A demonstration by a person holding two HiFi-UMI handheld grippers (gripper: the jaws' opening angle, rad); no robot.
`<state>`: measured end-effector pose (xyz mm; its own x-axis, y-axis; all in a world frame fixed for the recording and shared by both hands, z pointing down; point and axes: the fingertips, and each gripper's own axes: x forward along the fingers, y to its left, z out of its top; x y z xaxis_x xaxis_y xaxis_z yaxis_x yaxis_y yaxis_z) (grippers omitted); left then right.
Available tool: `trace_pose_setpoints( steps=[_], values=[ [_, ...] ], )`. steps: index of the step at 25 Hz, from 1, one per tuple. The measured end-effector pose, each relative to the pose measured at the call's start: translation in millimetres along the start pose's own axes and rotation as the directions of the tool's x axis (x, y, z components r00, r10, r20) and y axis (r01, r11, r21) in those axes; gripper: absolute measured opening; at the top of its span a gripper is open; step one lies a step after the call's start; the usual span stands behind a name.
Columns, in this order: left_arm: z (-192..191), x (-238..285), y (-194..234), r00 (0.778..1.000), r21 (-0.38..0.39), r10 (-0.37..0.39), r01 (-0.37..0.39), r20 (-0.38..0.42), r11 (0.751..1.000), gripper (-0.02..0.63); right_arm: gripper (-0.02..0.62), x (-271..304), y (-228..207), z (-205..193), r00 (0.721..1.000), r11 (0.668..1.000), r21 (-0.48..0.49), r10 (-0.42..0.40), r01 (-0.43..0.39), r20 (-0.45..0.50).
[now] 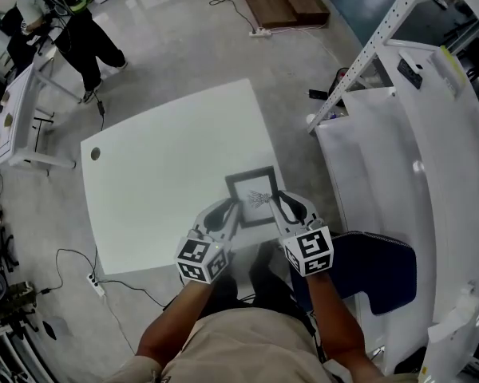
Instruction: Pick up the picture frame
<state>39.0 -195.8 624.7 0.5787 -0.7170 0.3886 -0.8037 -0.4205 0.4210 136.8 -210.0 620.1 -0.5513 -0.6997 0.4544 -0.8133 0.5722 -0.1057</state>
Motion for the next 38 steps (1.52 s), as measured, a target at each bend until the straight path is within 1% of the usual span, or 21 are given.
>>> trace_pose_setpoints(
  steps=[7,14,20,27,38],
  values=[
    [40,-24,-20,0.996,0.053,-0.046,0.042,0.078,0.998,0.057,0.084,-28,12,43,0.993,0.998,-0.032,-0.041,0.045,0.111],
    [85,-58,-35,0.982,0.109,-0.099,0.082,0.160,0.991,0.055,0.084,-53,34,90,0.975,0.993,-0.070,-0.077,0.094,0.207],
    [119,-82,-52,0.963,0.153,-0.144,0.111,0.226,0.982,0.055,0.084,-77,46,128,0.960,0.986,-0.113,-0.092,0.126,0.265],
    [154,-108,-63,0.936,0.189,-0.197,0.145,0.291,0.971,0.055,0.085,-98,65,170,0.939,0.974,-0.154,-0.106,0.164,0.327],
    [189,-144,-80,0.895,0.260,-0.275,0.189,0.351,0.947,0.055,0.086,-126,90,208,0.909,0.962,-0.172,-0.130,0.212,0.395]
  ],
)
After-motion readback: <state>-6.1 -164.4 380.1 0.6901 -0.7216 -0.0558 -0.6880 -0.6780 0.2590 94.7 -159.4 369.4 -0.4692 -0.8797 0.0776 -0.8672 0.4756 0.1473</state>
